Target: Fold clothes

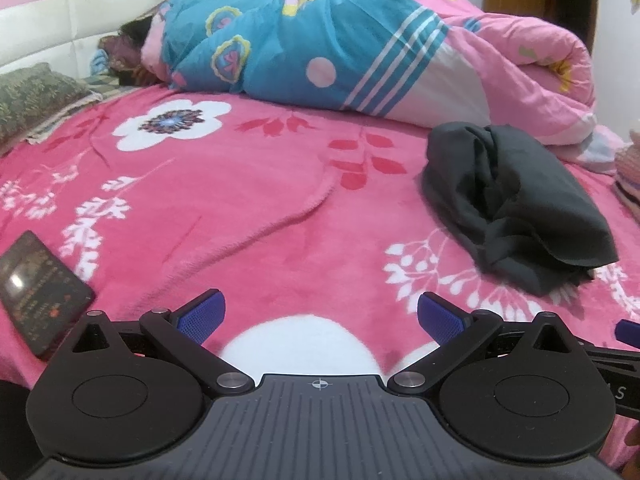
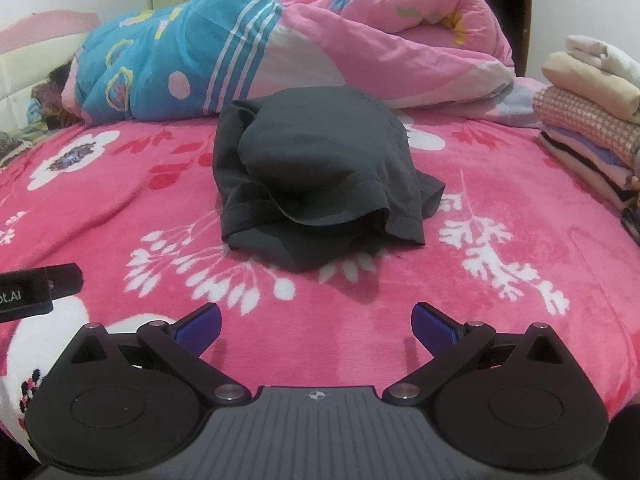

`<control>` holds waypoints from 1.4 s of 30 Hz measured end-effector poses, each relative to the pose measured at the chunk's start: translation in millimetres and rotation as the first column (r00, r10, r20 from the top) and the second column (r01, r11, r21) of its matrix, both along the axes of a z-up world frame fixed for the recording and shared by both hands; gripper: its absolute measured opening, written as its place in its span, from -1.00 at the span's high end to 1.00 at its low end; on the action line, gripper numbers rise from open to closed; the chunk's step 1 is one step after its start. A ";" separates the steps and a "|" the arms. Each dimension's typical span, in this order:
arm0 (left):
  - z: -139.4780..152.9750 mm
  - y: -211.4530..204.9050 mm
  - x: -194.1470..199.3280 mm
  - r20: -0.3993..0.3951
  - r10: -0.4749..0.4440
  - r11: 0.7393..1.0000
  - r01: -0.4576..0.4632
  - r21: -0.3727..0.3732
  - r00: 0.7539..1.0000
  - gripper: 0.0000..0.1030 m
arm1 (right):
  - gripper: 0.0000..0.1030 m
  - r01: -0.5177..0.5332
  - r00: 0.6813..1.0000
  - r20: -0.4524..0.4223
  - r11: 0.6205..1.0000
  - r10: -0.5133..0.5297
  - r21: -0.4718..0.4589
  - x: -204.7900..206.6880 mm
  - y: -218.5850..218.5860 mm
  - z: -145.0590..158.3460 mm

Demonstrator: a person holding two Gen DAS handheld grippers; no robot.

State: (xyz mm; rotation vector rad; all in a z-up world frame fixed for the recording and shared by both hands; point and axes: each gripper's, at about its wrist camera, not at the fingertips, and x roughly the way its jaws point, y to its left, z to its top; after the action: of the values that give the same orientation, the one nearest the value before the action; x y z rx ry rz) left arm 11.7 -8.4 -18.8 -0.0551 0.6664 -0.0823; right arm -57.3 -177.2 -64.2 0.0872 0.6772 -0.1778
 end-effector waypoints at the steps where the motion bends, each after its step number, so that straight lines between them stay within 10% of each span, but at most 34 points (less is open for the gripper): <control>1: -1.4 0.0 0.5 0.002 -0.013 1.000 0.013 -0.014 1.000 -1.00 | -1.00 0.000 1.000 0.011 1.000 0.000 0.000 -0.9 -1.9 -0.2; 14: -10.6 -17.3 31.7 0.120 -0.117 0.982 0.133 -0.136 0.986 -1.00 | -1.00 -0.024 0.931 0.365 0.999 0.010 0.035 -15.6 -52.0 31.5; 27: 2.7 -59.6 117.4 0.170 -0.237 0.954 0.262 -0.144 0.957 -0.85 | -1.00 -0.124 0.931 0.362 0.974 0.049 0.188 79.0 -92.6 47.5; 36: -20.0 -79.4 144.9 0.069 -0.348 0.918 0.355 -0.178 0.935 -0.12 | -1.00 -0.146 0.958 0.278 0.948 0.065 0.283 133.0 -105.6 32.6; 42: -17.0 -82.9 149.2 0.044 -0.374 0.913 0.376 -0.157 0.926 0.63 | -0.56 -0.133 0.972 0.228 0.942 0.063 0.309 138.1 -102.3 22.3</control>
State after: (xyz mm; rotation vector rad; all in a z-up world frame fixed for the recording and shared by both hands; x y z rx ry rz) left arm 160.9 -91.4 -35.7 -0.0835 0.6493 -0.5094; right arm 80.8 -279.6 -41.9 0.3816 0.4870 0.0412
